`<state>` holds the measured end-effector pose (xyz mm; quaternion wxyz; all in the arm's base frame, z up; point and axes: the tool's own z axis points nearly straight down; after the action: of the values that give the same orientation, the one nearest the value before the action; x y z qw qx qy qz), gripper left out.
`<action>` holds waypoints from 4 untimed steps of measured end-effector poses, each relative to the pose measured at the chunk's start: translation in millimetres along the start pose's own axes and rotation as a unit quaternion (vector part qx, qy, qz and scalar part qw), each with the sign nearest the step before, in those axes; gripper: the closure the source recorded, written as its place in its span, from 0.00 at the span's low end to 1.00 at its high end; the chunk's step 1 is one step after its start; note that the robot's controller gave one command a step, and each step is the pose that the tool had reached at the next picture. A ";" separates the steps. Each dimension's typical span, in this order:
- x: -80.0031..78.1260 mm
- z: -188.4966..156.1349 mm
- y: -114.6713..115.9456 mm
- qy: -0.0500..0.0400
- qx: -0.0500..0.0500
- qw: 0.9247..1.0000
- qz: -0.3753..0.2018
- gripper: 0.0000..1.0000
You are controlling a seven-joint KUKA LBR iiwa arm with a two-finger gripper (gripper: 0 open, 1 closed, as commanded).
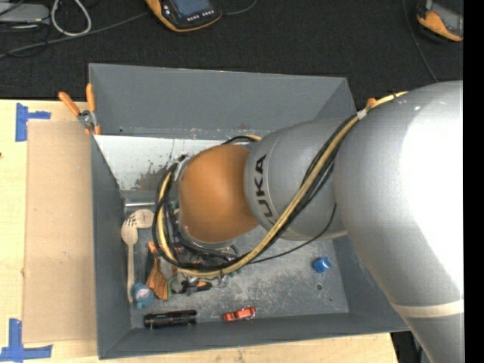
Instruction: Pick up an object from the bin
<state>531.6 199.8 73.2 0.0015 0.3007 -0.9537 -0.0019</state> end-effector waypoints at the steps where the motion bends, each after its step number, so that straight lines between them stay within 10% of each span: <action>1: 2.6 1.5 2.1 0.000 0.000 0.989 0.146 1.00; 3: 16.4 -135.1 -16.8 0.006 -0.001 0.992 0.125 1.00; 4: -7.2 -93.0 -5.8 0.000 0.000 1.000 0.025 1.00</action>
Offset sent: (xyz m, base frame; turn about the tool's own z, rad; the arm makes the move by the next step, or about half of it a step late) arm -0.0024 -0.0113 0.1470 0.2017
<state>541.2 198.9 166.2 0.0017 0.2766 -0.9610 -0.0023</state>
